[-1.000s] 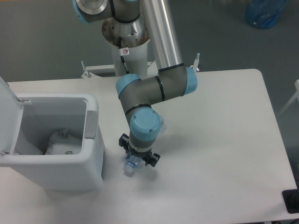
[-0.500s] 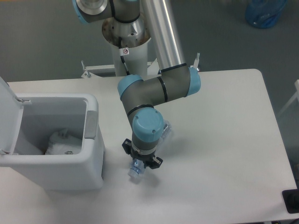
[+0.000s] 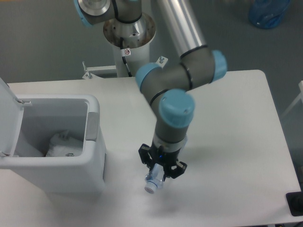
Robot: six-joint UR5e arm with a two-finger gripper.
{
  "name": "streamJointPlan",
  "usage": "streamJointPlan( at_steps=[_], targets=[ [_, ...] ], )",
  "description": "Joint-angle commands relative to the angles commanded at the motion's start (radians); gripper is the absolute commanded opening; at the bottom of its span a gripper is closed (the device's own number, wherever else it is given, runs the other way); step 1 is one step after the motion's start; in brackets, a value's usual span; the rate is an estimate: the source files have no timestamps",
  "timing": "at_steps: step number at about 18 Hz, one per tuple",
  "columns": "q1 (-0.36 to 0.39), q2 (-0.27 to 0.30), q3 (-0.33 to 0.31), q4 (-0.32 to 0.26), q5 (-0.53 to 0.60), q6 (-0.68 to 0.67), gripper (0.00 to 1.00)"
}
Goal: Place the trash in the trash can
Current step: 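Lift the bottle and carry it into the trash bin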
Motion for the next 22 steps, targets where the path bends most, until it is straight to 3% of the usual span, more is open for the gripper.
streamJointPlan(
  at_steps=[3,6,10,16,22],
  targets=[
    [0.051,0.028,0.035,0.000,-0.175,-0.002,0.48],
    [0.089,0.032,0.063,0.002,-0.351,-0.092,0.48],
    [0.105,0.048,0.086,0.002,-0.545,-0.129,0.48],
    [0.082,0.124,0.153,0.012,-0.687,-0.247,0.48],
    [-0.052,0.169,0.135,0.018,-0.732,-0.261,0.48]
  ],
)
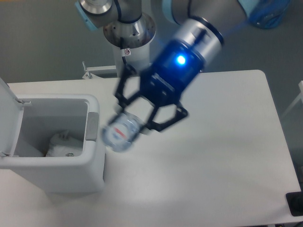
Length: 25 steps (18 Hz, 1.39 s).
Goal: Place the trash in the trash can
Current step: 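Lift the bottle and carry it into the trash bin, then open the gripper to release the bottle into the bin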
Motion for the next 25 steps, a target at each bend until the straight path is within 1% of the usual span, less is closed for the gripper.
streamJointPlan(
  at_steps=[1,3,5,7,10,11,12,13,14,15,19,21,22,25],
  targets=[
    [-0.032,0.000,-0.015,0.002,0.002,-0.005,0.48],
    [-0.074,0.003,-0.061,0.009,0.006,0.009,0.48],
    [-0.101,0.003,-0.104,0.058,0.009,0.011,0.48],
    [-0.118,0.002,-0.143,0.077,0.009,0.012,0.49],
    [-0.120,0.000,-0.181,0.077,0.009,0.055,0.53],
    [-0.120,0.000,-0.195,0.078,0.011,0.083,0.58],
    [-0.120,0.000,-0.207,0.077,0.011,0.104,0.71],
    [-0.120,0.002,-0.218,0.077,0.011,0.110,0.81],
    [-0.120,0.002,-0.224,0.077,0.011,0.110,0.95],
    [-0.120,0.005,-0.232,0.077,0.012,0.110,1.00],
    [-0.114,0.012,-0.247,0.078,0.074,0.110,1.00],
    [-0.100,0.011,-0.247,0.077,0.075,0.110,1.00],
    [-0.073,0.011,-0.246,0.077,0.077,0.110,1.00],
    [0.045,0.003,-0.232,0.077,0.075,0.113,1.00]
  ],
)
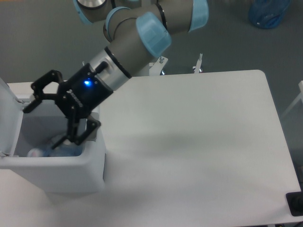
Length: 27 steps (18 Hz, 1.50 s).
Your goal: Place the trash in the trash can
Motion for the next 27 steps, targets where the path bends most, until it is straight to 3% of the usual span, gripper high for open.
streamJointPlan(
  at_steps=[5,9,15,21,23,27],
  targets=[
    [0.177,-0.078,0.049,0.006,0.040,0.015,1.00],
    [0.263,-0.135,0.046,0.002,0.133,0.147,1.00],
    [0.270,-0.176,0.066,-0.009,0.553,0.214,1.00],
    [0.264,-0.215,0.115,-0.015,0.783,0.363,1.00],
    [0.261,-0.224,0.120,-0.060,0.888,0.420,1.00],
    [0.255,-0.238,0.127,-0.080,0.971,0.523,1.00]
  ],
)
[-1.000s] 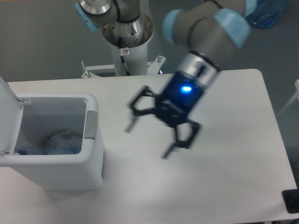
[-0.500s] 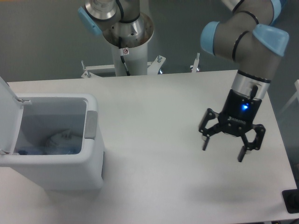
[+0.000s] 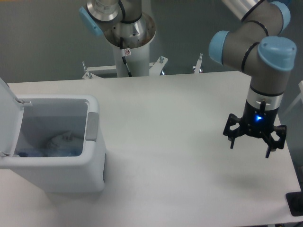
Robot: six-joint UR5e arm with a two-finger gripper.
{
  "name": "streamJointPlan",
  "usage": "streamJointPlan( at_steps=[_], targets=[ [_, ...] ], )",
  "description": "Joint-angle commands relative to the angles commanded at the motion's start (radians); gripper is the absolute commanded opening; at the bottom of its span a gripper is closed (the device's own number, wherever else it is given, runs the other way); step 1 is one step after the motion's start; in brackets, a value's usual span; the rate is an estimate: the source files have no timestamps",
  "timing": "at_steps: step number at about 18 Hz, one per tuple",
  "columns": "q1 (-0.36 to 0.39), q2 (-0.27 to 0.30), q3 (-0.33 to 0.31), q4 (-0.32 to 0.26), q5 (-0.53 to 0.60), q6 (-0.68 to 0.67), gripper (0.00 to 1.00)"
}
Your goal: Place the trash in the trash can
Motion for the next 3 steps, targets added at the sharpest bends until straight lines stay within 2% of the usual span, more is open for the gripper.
streamJointPlan(
  at_steps=[3],
  targets=[
    [-0.024,-0.002,0.000,-0.008,0.073,0.005,1.00]
  ],
)
